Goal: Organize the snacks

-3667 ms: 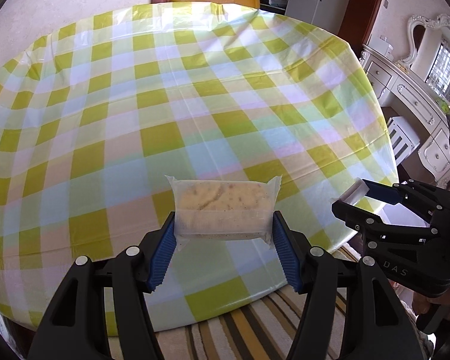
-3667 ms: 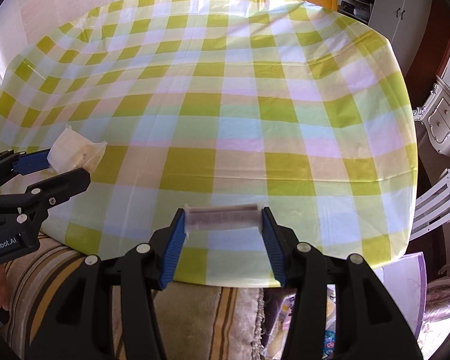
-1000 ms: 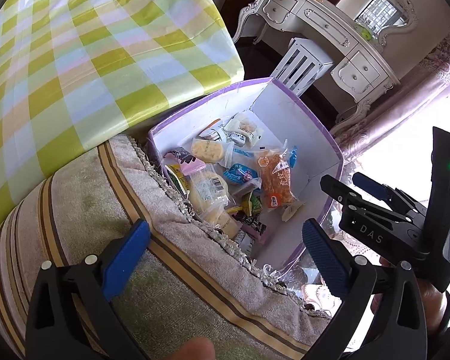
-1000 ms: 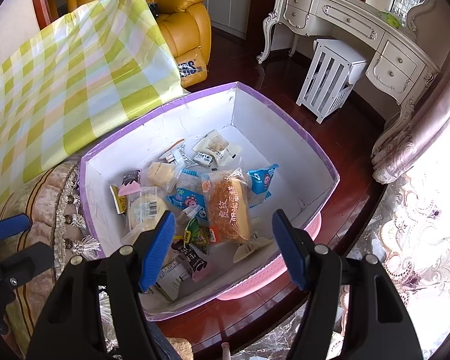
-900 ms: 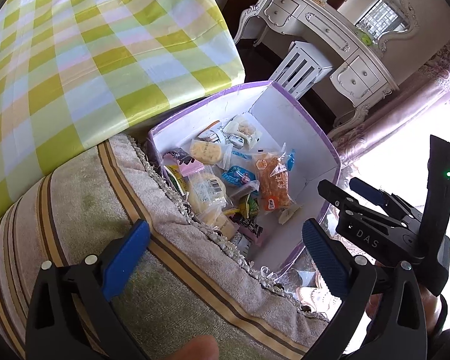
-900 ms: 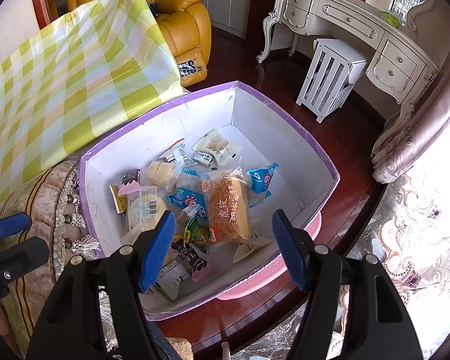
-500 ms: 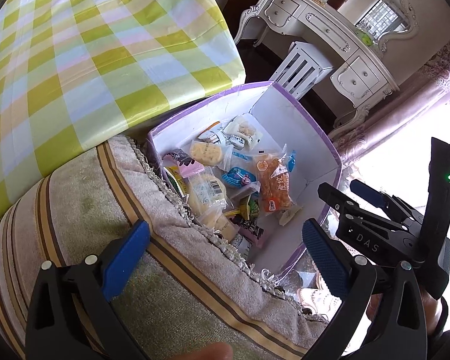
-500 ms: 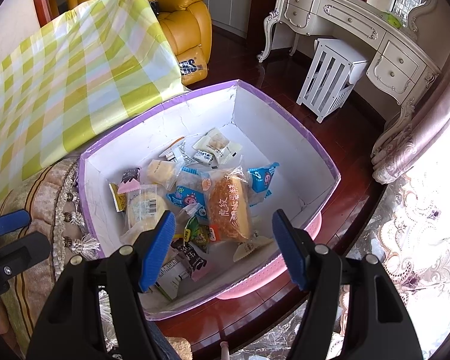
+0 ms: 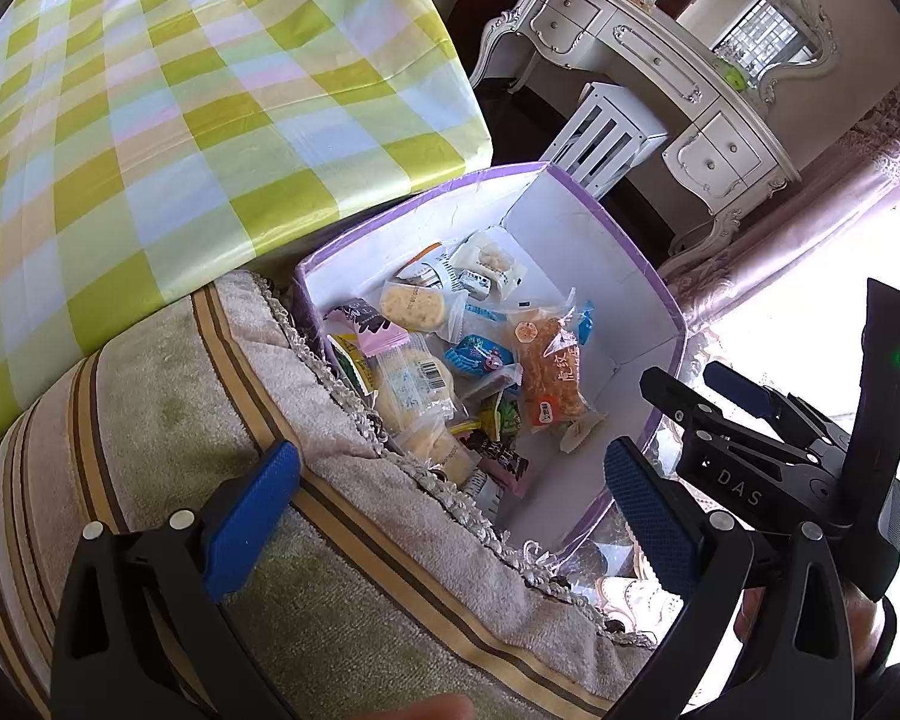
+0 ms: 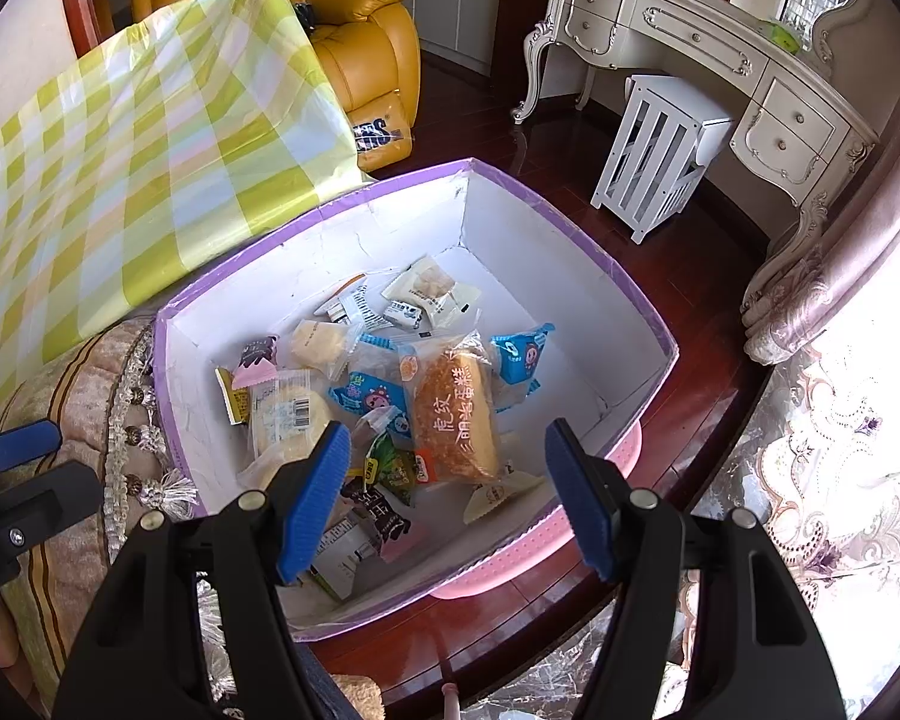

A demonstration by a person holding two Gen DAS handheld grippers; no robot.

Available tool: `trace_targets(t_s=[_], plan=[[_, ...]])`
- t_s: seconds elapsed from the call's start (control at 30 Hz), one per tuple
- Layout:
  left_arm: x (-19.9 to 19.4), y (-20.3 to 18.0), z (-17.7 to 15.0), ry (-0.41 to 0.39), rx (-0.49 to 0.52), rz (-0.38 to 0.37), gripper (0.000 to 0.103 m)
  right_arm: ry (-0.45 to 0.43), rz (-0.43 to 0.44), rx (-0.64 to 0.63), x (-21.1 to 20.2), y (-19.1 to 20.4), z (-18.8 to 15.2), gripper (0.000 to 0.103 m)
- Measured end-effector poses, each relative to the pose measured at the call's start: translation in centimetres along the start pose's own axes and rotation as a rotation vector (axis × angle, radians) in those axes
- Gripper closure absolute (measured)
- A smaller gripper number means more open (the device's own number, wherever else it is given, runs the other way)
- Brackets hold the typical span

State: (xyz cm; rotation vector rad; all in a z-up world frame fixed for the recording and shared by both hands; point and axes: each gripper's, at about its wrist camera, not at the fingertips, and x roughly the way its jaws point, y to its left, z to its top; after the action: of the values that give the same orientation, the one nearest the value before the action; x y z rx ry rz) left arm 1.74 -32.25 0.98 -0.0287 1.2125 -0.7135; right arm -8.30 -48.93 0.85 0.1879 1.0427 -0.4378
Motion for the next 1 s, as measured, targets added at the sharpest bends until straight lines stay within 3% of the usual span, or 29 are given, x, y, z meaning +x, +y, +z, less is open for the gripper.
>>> trace_targets(t_s=[0.73,0.83,0.93,1.0], plan=[[0.5,-0.6,0.2,-0.009,0.037,0.009,0.004,0.015,-0.004,0.009,0.5,-0.3,-0.3,0.034],[-1.4,0.2,0.4,-0.068,-0.002,-0.022,0.004,0.005,0.014,-0.002,-0.1,0.5,0.2,0.034],[-5.7,2.2,0.0,-0.176,-0.021,0.062,0.004,-0.033,0.069,-0.037,-1.7,2.9,1.1,0.026],[-8.6,5.4,-1.0,-0.234,-0.087,0.193,0.004,-0.049,0.132,-0.102,-2.8,6.0,1.6,0.026]])
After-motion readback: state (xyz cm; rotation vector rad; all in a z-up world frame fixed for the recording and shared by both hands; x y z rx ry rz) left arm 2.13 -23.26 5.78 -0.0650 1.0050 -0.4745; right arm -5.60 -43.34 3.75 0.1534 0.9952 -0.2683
